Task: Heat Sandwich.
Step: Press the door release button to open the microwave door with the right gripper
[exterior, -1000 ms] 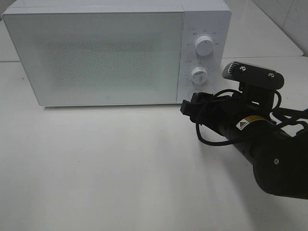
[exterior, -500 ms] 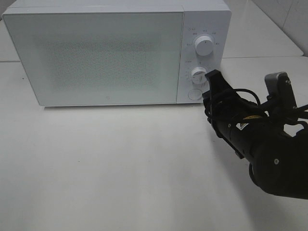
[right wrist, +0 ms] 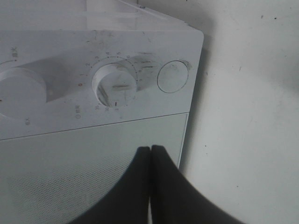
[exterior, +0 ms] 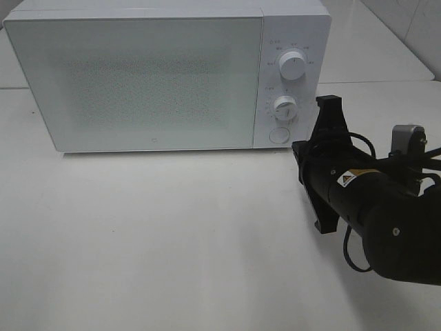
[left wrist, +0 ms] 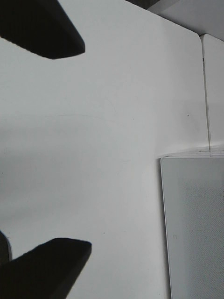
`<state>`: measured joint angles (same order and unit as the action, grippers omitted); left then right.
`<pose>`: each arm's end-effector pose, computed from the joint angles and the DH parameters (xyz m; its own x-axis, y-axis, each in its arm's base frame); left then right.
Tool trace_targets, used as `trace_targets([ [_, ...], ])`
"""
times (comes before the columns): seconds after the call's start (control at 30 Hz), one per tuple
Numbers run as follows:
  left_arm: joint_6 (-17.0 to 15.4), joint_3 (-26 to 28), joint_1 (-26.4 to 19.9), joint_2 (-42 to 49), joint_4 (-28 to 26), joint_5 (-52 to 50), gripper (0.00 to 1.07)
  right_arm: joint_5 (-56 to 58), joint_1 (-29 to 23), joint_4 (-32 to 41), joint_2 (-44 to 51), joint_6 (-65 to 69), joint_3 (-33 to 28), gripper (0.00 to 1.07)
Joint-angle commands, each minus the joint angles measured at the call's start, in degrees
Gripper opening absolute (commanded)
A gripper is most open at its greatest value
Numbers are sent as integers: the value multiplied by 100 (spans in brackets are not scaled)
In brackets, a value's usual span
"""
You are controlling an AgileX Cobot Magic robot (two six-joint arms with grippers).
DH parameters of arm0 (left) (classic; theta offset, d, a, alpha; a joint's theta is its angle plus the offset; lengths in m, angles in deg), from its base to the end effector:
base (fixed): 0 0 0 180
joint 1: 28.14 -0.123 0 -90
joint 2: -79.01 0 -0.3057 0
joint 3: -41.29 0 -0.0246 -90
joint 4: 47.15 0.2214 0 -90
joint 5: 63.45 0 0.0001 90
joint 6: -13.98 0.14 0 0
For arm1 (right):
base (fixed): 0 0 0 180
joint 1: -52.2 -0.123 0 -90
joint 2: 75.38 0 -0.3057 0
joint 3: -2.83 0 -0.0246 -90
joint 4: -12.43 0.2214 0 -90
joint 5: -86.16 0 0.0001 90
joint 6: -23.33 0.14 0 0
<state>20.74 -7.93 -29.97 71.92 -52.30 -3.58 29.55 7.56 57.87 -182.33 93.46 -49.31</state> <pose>-0.0071 -0.0111 0.2426 -0.4355 0.0586 -0.8983 0.0697 0.9971 0.0313 0.2686 0.1482 0.1746 -0.1271 0.9892 -0.0728 0.2945 0.1077 0.9496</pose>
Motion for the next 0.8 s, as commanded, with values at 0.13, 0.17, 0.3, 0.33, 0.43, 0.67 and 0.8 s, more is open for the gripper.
trace_targets([
  [0.13,-40,-11,-17,126,-23,-46,99,229,11,23,-11,132,52,0],
  [0.17,-40,-11,-17,126,-23,-46,99,212,11,23,-115,143,92,0],
  [0.3,-40,-11,-17,126,-23,-46,99,384,138,-172,-447,367,315,0],
  [0.33,-40,-11,-17,126,-23,-46,99,401,149,-246,-533,464,378,0],
  [0.43,-40,-11,-17,126,-23,-46,99,424,246,-355,-647,504,498,0],
  [0.67,-40,-11,-17,126,-23,-46,99,613,688,-745,-1031,504,1008,0],
  [0.8,-40,-11,-17,126,-23,-46,99,647,894,-877,-1192,498,1220,0],
])
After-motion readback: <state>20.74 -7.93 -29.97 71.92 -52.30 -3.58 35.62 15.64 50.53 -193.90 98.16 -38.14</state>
